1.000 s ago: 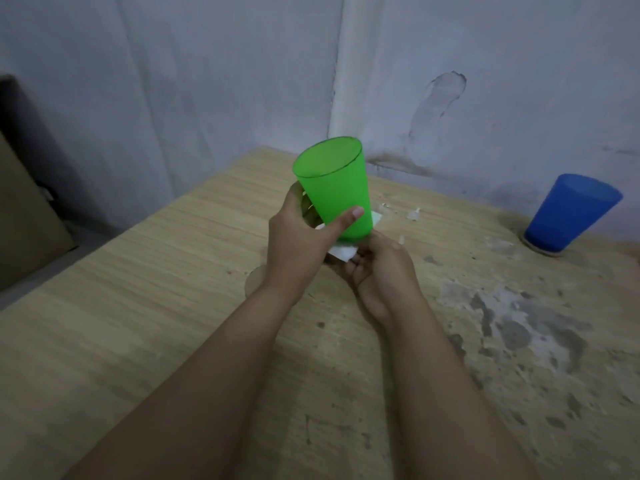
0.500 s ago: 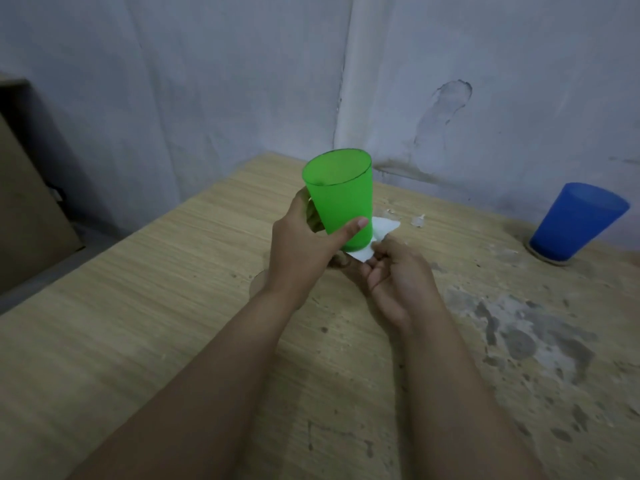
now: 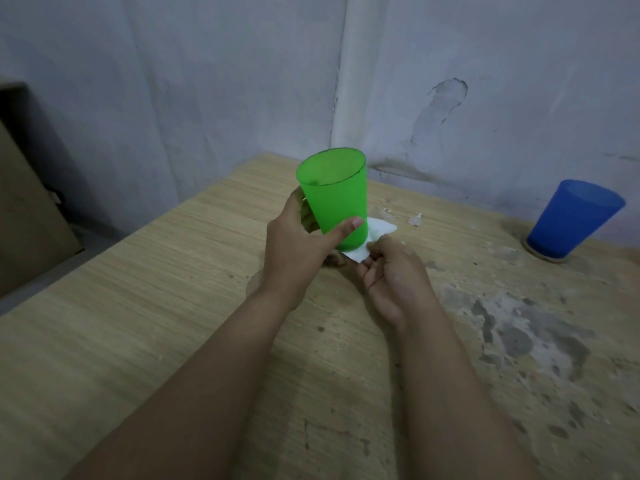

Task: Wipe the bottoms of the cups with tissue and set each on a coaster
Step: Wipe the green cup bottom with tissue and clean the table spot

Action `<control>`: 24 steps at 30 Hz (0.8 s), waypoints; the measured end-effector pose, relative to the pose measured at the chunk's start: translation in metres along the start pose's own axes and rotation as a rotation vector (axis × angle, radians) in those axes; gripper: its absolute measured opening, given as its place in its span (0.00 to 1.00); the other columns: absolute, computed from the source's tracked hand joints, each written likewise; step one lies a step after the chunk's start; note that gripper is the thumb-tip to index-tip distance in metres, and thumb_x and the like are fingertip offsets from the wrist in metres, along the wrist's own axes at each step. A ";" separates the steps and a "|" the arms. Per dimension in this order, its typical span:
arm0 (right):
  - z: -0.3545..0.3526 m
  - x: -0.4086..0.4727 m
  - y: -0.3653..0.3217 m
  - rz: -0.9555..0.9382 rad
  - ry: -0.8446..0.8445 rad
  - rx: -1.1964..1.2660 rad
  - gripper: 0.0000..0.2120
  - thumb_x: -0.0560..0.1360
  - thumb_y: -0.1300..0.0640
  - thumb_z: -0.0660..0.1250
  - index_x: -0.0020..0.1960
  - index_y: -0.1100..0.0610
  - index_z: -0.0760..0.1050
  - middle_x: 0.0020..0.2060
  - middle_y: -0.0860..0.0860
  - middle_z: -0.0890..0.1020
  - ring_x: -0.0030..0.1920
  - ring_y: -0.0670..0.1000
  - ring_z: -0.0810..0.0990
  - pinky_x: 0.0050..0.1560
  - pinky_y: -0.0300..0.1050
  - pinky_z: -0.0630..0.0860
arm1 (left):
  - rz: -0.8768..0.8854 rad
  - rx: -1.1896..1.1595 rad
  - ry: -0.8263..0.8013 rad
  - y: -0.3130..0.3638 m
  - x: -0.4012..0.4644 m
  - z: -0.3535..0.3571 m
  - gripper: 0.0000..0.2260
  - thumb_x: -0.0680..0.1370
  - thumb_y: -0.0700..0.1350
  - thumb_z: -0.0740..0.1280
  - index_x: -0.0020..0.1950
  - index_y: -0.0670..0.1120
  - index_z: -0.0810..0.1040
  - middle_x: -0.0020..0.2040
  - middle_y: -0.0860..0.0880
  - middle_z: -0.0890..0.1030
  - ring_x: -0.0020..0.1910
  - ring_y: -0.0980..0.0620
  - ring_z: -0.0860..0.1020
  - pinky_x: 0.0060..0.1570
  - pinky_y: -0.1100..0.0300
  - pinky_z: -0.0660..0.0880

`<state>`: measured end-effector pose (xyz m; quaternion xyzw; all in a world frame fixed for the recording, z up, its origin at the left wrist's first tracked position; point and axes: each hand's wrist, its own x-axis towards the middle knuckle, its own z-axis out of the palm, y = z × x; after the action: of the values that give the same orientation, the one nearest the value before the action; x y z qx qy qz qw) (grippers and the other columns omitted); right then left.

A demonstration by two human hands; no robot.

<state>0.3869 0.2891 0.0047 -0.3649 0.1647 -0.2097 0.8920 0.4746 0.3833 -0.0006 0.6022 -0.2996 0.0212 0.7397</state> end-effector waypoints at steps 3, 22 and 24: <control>0.003 -0.001 0.005 0.036 -0.021 0.011 0.16 0.75 0.70 0.52 0.61 0.69 0.67 0.54 0.69 0.79 0.56 0.64 0.80 0.56 0.62 0.77 | -0.013 -0.027 -0.007 0.001 0.000 0.000 0.26 0.61 0.57 0.79 0.55 0.54 0.76 0.47 0.56 0.84 0.47 0.56 0.83 0.43 0.60 0.80; -0.001 0.001 0.001 0.015 0.019 -0.027 0.14 0.74 0.70 0.52 0.56 0.71 0.70 0.49 0.68 0.82 0.49 0.63 0.83 0.44 0.58 0.81 | 0.004 0.022 0.034 0.009 -0.001 -0.003 0.24 0.62 0.54 0.79 0.54 0.62 0.74 0.48 0.58 0.83 0.49 0.61 0.81 0.42 0.66 0.78; -0.002 0.001 -0.001 -0.010 0.042 -0.047 0.13 0.73 0.71 0.52 0.52 0.70 0.73 0.44 0.65 0.84 0.44 0.61 0.84 0.36 0.53 0.81 | 0.006 0.070 0.096 0.008 0.002 -0.008 0.25 0.62 0.53 0.79 0.53 0.60 0.70 0.48 0.58 0.81 0.48 0.63 0.80 0.41 0.68 0.77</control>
<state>0.3865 0.2866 0.0037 -0.3821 0.1865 -0.2178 0.8785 0.4766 0.3919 0.0072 0.6252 -0.2645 0.0629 0.7316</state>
